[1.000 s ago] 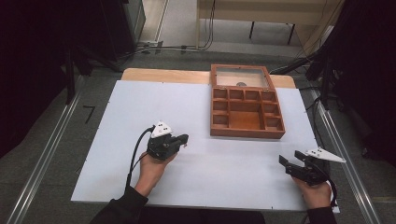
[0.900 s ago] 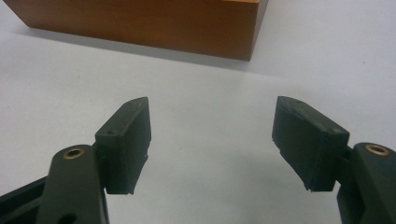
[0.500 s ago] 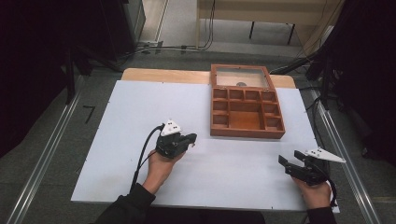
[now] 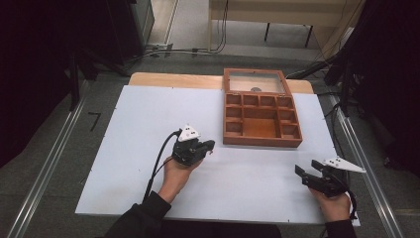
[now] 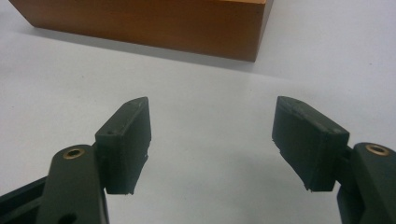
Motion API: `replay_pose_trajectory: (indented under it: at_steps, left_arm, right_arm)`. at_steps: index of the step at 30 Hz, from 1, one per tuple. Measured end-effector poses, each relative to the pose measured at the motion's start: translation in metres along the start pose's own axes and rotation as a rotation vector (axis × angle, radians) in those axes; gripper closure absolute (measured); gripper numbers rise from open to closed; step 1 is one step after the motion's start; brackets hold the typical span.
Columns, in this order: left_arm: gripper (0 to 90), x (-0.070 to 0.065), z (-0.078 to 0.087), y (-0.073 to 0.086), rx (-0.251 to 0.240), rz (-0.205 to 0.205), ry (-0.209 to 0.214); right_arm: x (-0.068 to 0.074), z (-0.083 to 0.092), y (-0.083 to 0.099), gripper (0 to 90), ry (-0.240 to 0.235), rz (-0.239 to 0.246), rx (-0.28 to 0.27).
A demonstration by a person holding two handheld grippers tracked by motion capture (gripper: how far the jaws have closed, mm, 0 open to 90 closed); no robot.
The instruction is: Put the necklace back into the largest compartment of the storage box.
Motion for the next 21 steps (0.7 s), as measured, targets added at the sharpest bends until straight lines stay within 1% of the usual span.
replay_pose_trajectory:
  at_steps: [7, 15, 21]
  left_arm:
    - [88.7, -0.006, -0.007, -0.007, -0.007, -0.005, 0.012]
    - [88.7, -0.008, -0.015, -0.013, -0.006, -0.002, 0.017]
    - [88.7, -0.008, -0.018, -0.016, -0.002, 0.0, 0.012]
  right_arm:
    - [0.0, -0.001, 0.0, 26.7, -0.004, 0.002, 0.005]
    - [0.001, -0.002, 0.0, 26.7, -0.006, 0.005, 0.007]
    - [0.001, -0.002, 0.0, 26.8, -0.007, 0.007, 0.01]
Point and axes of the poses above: each handheld gripper's, and its own axes: z roughly backward along the jaws, y roughly out of its underside, x roughly to its left, the point moved 2 cm from there along -z, roughly forward along the jaws, and after that the axes turned 12 degrees about x, right-handed, at the moved point
